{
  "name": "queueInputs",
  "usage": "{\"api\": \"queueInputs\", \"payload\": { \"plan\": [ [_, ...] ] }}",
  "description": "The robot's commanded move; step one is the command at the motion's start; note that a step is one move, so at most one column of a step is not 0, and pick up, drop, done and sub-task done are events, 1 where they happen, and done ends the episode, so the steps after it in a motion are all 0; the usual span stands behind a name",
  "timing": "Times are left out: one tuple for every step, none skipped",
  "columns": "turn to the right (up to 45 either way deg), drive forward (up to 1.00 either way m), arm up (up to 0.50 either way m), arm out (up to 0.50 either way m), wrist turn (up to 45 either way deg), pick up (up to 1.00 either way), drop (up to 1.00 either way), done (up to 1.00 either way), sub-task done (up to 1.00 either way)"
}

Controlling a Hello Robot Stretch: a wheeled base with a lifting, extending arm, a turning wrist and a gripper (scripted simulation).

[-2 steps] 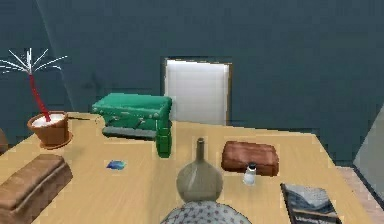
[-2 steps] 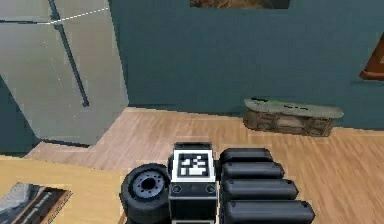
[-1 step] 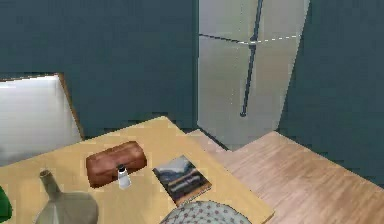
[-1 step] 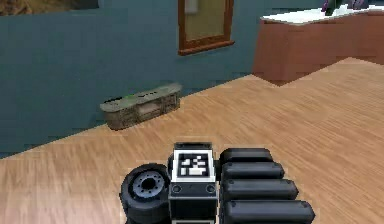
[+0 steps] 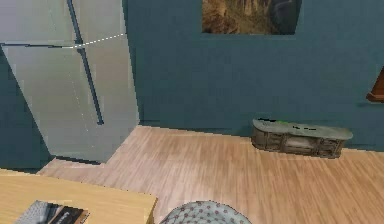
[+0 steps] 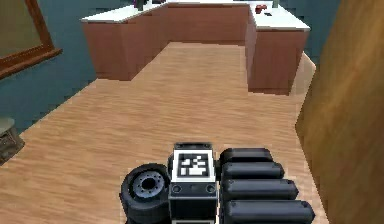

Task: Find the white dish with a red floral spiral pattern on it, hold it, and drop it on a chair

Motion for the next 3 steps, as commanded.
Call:
{"api": "queueInputs", "payload": {
  "plan": [
    [6.0, 0.00, 0.00, 0.00, 0.0, 0.00, 0.00, 0.00, 0.00],
    [0.0, 0.60, 0.00, 0.00, 0.0, 0.00, 0.00, 0.00, 0.00],
    [-30.0, 0.00, 0.00, 0.00, 0.0, 0.00, 0.00, 0.00, 0.00]
  ]
}}
